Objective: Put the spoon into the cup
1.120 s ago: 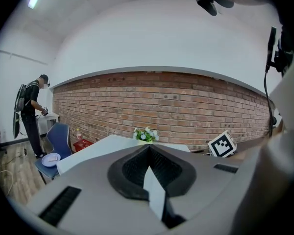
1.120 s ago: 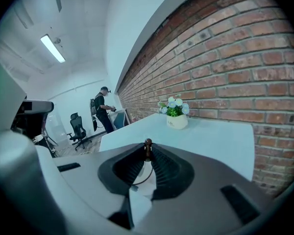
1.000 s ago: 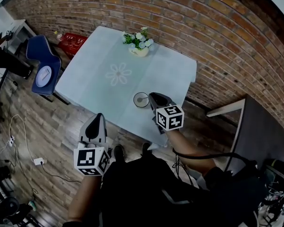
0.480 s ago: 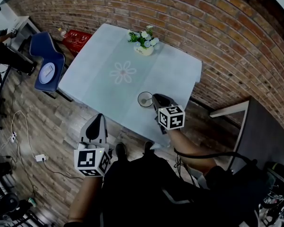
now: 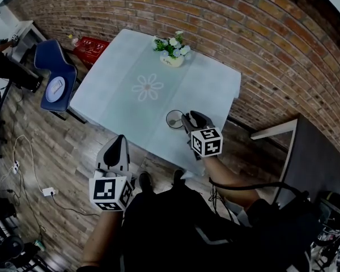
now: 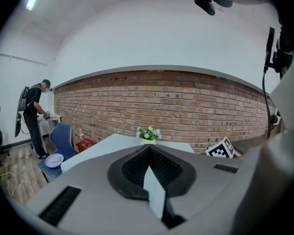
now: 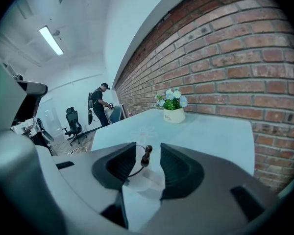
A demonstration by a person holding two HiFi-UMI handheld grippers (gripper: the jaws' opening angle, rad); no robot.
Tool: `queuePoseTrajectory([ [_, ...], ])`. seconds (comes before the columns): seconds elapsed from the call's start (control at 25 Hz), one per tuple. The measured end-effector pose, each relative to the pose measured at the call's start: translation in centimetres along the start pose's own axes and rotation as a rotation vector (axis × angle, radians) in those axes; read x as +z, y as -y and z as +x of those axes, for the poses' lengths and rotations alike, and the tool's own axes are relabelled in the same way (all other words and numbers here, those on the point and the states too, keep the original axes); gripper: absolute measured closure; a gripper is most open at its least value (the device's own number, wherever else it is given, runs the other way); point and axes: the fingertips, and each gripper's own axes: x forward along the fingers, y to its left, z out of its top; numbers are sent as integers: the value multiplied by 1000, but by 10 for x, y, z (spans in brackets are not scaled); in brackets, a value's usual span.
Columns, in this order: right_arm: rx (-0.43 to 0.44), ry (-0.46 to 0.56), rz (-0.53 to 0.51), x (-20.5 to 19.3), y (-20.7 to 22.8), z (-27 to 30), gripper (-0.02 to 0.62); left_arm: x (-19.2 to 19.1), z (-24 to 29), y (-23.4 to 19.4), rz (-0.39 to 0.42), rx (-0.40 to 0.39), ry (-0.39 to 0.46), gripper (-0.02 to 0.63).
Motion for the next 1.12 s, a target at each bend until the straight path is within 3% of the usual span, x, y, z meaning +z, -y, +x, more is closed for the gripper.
queuePoseTrajectory([
  [0.44,-82,153,-30,63,-3,-54,434,12,13,8,4,-121,35,596],
  [0.56,-111,216,-36,89,-5,-78,485,15,18,13,2,-164,43,596],
  [0.8,-162,324,-61,133,-15,-130,504,25,24,26,4,-241,67,596],
  [1.0,-220,371,-82,156,-22,-169,540,42,31,44,72,-315,119,596],
  [1.12,-243,382,-105,164,-30,-185,546,53,28,48,29,-351,141,595],
])
